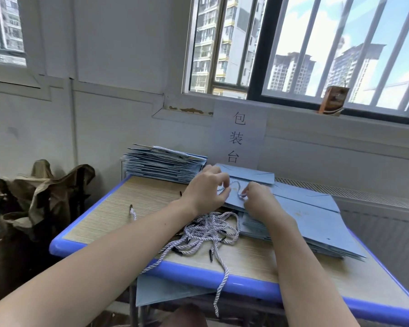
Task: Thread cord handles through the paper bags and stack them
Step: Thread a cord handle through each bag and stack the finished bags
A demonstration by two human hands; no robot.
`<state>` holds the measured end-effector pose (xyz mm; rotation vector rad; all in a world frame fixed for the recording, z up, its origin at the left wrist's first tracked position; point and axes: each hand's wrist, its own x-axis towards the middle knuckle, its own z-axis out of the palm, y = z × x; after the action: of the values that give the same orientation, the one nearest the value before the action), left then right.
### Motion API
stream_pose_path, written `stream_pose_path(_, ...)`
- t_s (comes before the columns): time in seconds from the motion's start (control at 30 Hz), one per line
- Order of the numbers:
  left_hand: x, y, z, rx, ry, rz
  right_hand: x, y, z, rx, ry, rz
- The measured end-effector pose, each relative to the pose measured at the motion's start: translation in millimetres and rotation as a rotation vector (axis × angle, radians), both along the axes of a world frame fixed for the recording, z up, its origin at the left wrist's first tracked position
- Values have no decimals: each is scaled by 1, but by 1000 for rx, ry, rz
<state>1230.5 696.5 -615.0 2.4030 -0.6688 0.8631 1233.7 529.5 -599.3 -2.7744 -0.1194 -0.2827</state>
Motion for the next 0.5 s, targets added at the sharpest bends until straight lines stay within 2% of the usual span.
stream_pose_path(0.1,0,-3,-1,29,79,-112,2,-3,0,47,13,5)
stream_pose_path(0.27,1,1,-4,121,307,-58,4,-18,6,265,-20,-36)
stream_pose_path(0.43,0,1,-4,122,319,-11,0,-21,7,324,-33,-3)
stream_pose_path(0.5,1,2,-3,118,335,1,0,-24,8,407,-48,2)
